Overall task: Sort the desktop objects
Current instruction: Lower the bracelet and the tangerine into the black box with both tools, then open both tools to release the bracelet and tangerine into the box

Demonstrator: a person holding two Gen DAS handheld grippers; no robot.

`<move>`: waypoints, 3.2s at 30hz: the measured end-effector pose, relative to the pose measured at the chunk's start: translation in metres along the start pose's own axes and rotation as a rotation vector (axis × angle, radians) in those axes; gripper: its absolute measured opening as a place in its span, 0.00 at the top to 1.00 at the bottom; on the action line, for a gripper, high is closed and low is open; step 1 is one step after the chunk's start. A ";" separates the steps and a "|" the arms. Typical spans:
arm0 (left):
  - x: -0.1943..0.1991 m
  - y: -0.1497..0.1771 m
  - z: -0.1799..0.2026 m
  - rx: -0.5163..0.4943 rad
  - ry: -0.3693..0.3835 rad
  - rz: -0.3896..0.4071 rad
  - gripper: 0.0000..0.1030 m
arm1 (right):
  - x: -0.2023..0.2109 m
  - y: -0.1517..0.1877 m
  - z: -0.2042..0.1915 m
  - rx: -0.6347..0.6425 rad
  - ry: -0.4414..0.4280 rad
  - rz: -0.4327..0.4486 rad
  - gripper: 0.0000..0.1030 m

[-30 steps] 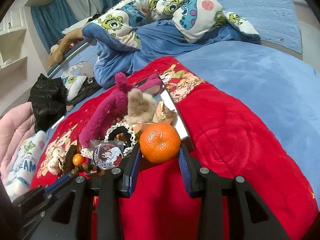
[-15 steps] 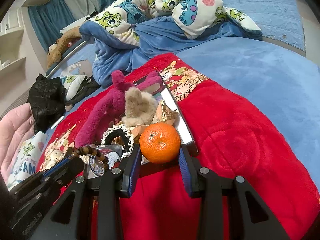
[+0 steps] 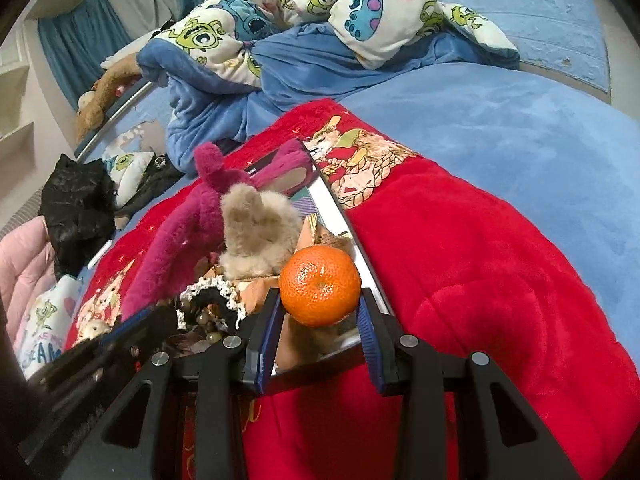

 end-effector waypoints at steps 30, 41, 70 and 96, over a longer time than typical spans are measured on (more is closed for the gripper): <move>-0.031 0.026 -0.019 -0.089 -0.139 0.062 0.89 | -0.026 -0.003 -0.012 0.108 0.164 0.021 0.66; -0.029 0.029 -0.021 -0.086 -0.125 0.094 0.89 | -0.025 0.000 -0.014 0.155 0.205 0.071 0.64; -0.007 0.027 -0.026 0.018 -0.081 0.179 0.59 | -0.011 0.002 -0.022 0.177 0.104 0.090 0.30; 0.009 0.024 -0.051 0.144 -0.085 0.210 0.00 | 0.005 -0.006 0.001 0.055 -0.008 0.106 0.00</move>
Point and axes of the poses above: each gripper's, at about its wrist camera, not at the fingertips, and x roughly against the way its jaws point, z to its right, y to its underside, the point moved 7 cm from there along -x, roughly the way its jaws point, and after that the axes turned 13 degrees about y, right-handed, at the moved point
